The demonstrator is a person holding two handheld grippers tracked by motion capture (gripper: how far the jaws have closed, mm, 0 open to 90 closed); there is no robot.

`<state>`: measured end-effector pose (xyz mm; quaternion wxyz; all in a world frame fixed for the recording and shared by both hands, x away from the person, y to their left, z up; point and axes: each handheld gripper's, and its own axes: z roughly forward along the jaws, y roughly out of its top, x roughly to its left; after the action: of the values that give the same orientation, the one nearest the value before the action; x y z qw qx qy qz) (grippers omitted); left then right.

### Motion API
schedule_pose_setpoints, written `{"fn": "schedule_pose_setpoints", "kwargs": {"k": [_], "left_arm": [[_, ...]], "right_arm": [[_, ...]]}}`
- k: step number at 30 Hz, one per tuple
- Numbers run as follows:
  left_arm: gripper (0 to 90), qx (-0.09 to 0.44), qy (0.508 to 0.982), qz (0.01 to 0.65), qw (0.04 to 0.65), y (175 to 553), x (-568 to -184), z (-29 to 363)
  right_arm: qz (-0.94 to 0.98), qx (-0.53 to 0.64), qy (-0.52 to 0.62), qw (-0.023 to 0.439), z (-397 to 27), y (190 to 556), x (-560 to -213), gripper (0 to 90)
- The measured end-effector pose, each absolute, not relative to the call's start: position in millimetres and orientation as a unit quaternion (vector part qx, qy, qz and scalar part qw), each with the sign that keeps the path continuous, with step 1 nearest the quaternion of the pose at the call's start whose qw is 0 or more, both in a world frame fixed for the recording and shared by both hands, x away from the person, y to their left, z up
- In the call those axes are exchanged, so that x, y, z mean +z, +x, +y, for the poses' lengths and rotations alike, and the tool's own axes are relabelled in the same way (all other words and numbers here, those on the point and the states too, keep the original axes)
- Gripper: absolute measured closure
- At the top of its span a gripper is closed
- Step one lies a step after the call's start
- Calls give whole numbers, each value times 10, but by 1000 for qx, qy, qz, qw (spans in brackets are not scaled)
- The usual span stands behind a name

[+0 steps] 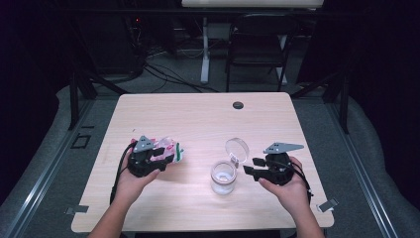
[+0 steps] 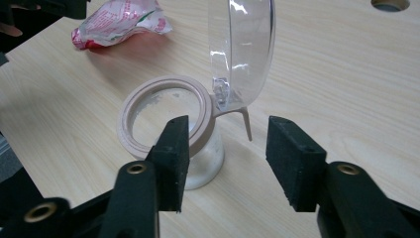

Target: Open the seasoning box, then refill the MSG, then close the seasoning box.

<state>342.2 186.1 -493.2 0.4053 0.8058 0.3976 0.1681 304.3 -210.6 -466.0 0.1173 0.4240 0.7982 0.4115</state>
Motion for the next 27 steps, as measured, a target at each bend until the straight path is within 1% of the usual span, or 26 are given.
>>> {"fn": "schedule_pose_setpoints", "kwargs": {"k": [4, 7, 9, 12, 15, 18, 22, 27], "left_arm": [[506, 170, 803, 407, 401, 3403, -4991, 1944], [506, 170, 795, 412, 411, 3386, -5032, 2001], [510, 179, 793, 405, 419, 3364, -5066, 2036], [509, 190, 799, 400, 406, 3356, -5121, 2067], [505, 178, 795, 417, 404, 3362, -5148, 2110], [504, 177, 791, 416, 412, 3362, -5151, 2119], [468, 180, 788, 413, 419, 3363, -5161, 2095], [396, 203, 798, 403, 401, 3361, -5198, 2021]], "right_arm": [[799, 422, 408, 127, -2116, 3030, -4650, 548], [804, 421, 400, 126, -2106, 3023, -4647, 557], [809, 414, 396, 130, -2091, 3022, -4650, 557], [808, 414, 397, 132, -2066, 3019, -4663, 543], [808, 413, 399, 132, -2064, 3024, -4680, 532], [809, 409, 402, 130, -2068, 3026, -4699, 527], [808, 407, 405, 131, -2083, 3027, -4717, 521], [806, 409, 407, 134, -2089, 3021, -4716, 506]]}}
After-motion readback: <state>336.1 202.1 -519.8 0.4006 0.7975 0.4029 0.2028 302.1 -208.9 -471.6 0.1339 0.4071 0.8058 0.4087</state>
